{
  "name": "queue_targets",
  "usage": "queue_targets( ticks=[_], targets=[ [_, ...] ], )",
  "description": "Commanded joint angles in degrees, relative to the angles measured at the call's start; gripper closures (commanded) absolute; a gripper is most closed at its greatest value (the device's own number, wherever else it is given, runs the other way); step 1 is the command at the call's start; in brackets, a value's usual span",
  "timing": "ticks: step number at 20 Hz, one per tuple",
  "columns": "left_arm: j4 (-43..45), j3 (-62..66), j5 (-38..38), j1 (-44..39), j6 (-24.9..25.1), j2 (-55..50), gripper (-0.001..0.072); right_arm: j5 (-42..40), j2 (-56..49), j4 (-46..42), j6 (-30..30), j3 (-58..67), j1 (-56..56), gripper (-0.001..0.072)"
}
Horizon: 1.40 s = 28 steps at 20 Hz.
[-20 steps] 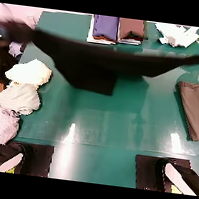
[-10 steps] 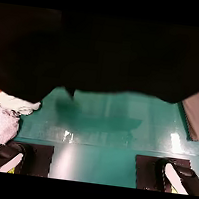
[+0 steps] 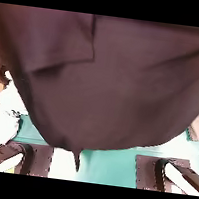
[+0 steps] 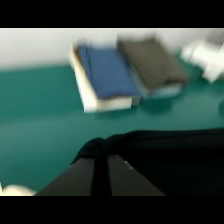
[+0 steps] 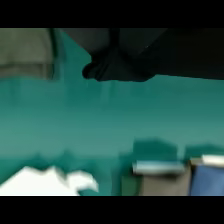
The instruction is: Fold the shirts.
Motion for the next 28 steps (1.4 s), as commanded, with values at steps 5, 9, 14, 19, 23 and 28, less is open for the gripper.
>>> queue_targets(
  ticks=[5, 9, 14, 19, 23, 28],
  targets=[
    [0.2, -18.5, 5.2, 0.0, 3.0, -25.4, 0.0677, -10.2, -18.5, 0.1, -2.0, -21.7, 4.0, 0.0694],
    [0.0, -18.4, 10.9, 2.0, 3.3, -30.8, 0.0677, -12.9, -28.7, 0.8, -1.9, -15.6, 4.5, 0.0695],
    [-2.7, -12.4, 1.8, 4.7, 4.2, -30.1, 0.0677, -6.3, -30.4, -1.5, -2.2, -7.1, 3.7, 0.0694],
    [-6.1, -16.2, -9.2, 4.5, 6.3, -30.1, 0.0677, -5.7, -24.0, -7.7, -3.0, -17.7, 3.5, 0.0694],
    [-7.6, -25.3, -6.7, 4.5, 4.8, -30.2, 0.0677, -8.8, -21.3, -7.2, -3.0, -28.2, 2.6, 0.0694],
    [-13.7, -31.1, 0.3, 4.5, 4.8, -30.6, 0.0677, -12.0, -21.3, -5.2, -2.9, -36.3, 3.0, 0.0693]
  ],
)
